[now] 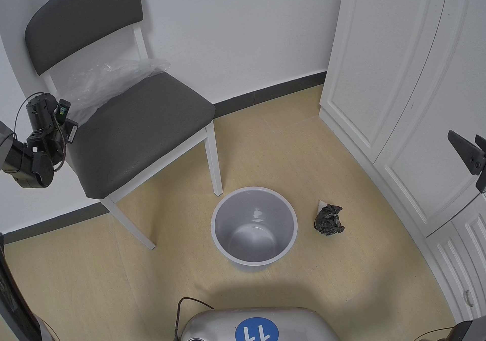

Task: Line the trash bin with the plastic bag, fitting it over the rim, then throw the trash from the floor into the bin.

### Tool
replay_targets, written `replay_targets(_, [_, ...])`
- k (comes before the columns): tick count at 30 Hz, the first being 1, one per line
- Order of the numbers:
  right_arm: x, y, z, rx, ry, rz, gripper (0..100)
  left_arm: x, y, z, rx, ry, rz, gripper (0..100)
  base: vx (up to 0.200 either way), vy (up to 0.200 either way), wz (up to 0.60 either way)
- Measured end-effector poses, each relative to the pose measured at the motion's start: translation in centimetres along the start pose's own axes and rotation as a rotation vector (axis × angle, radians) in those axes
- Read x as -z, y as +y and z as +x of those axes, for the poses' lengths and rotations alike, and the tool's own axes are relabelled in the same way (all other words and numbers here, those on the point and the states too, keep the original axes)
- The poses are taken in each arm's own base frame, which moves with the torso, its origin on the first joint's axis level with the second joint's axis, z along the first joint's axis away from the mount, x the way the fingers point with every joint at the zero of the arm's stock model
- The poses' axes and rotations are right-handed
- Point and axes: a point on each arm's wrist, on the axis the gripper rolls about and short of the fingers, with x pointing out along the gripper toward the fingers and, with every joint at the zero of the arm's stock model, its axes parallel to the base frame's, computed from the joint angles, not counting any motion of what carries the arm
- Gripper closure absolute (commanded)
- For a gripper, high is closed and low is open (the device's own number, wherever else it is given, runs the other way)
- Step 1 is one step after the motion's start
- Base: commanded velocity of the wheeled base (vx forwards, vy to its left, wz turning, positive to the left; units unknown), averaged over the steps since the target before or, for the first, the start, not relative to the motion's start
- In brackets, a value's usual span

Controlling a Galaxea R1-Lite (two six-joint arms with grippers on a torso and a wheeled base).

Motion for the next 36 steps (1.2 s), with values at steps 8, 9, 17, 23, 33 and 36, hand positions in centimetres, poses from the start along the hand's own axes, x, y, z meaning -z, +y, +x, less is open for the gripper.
replay_targets(8, [0.1,0.4,0.8,-0.004,-0.025,0.013,0,-2.8,-0.2,-5.3,0.095,-0.075,-0.218,100,0.0,0.0,0.0])
replay_targets(9, [0.2,0.5,1.0,-0.005,-0.029,0.014,0,-3.1,-0.2,-5.9,0.108,-0.081,-0.244,100,0.0,0.0,0.0])
replay_targets(17, [1.1,0.8,1.9,-0.001,-0.02,0.007,0,-2.4,-0.2,-11.0,0.198,-0.058,-0.393,100,0.0,0.0,0.0])
replay_targets(23, [1.3,0.9,2.1,0.001,-0.015,0.004,0,-0.4,0.6,-16.2,0.252,-0.029,-0.468,100,0.0,0.0,0.0])
replay_targets(33, [2.0,1.1,2.6,0.001,-0.004,0.001,0,2.3,3.2,-23.5,0.281,-0.056,-0.657,100,0.0,0.0,0.0])
replay_targets(36, [2.3,1.1,2.7,0.001,-0.009,0.002,0,2.5,3.7,-25.1,0.303,-0.086,-0.714,100,0.0,0.0,0.0])
